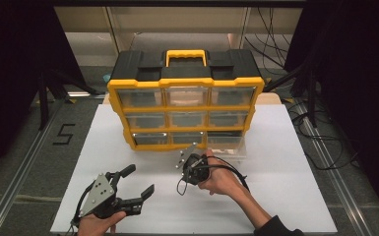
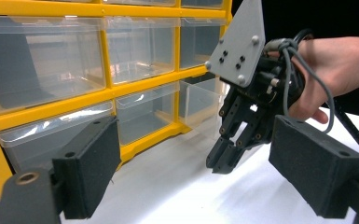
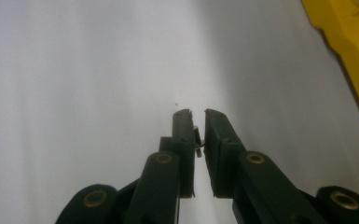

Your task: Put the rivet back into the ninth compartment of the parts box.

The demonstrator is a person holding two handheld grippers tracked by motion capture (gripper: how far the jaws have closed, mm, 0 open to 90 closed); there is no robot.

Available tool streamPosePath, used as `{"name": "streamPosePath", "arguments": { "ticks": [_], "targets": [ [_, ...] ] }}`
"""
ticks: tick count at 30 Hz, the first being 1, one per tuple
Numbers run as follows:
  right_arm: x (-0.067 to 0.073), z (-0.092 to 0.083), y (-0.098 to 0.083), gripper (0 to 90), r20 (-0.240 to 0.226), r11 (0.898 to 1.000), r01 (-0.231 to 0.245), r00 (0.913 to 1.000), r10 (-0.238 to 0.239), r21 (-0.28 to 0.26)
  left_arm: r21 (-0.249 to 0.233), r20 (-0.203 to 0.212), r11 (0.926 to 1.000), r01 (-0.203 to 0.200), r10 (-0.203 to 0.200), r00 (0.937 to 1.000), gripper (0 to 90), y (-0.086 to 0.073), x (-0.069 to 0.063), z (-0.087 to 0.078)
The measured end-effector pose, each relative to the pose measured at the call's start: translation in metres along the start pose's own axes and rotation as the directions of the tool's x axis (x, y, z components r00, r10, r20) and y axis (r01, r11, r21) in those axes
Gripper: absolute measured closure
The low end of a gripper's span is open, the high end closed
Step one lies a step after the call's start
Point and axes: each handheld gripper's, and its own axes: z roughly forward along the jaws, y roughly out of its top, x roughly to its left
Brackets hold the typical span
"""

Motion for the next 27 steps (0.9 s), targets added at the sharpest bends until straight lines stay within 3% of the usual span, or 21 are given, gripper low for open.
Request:
{"name": "streamPosePath", "arguments": {
  "ticks": [11, 15, 27],
  "targets": [
    [0.001, -0.02, 0.004, 83.1, 0.029, 0.997, 0.008, 0.9995, -0.006, -0.077, -0.001, 0.0, 1.0, 0.0, 0.0, 1.0, 16.2, 0.0, 0.0, 0.0],
    [0.0, -0.026, 0.005, 83.1, 0.038, 0.994, 0.031, 0.9989, -0.028, -0.102, -0.005, 0.0, 1.0, 0.001, -0.001, 1.0, 16.2, 0.0, 0.0, 0.0],
    [-0.002, -0.044, 0.005, 83.1, 0.054, 0.988, 0.024, 0.9984, -0.016, -0.153, -0.003, 0.0, 1.0, 0.001, -0.001, 1.0, 16.2, 0.0, 0.0, 0.0]
  ]
}}
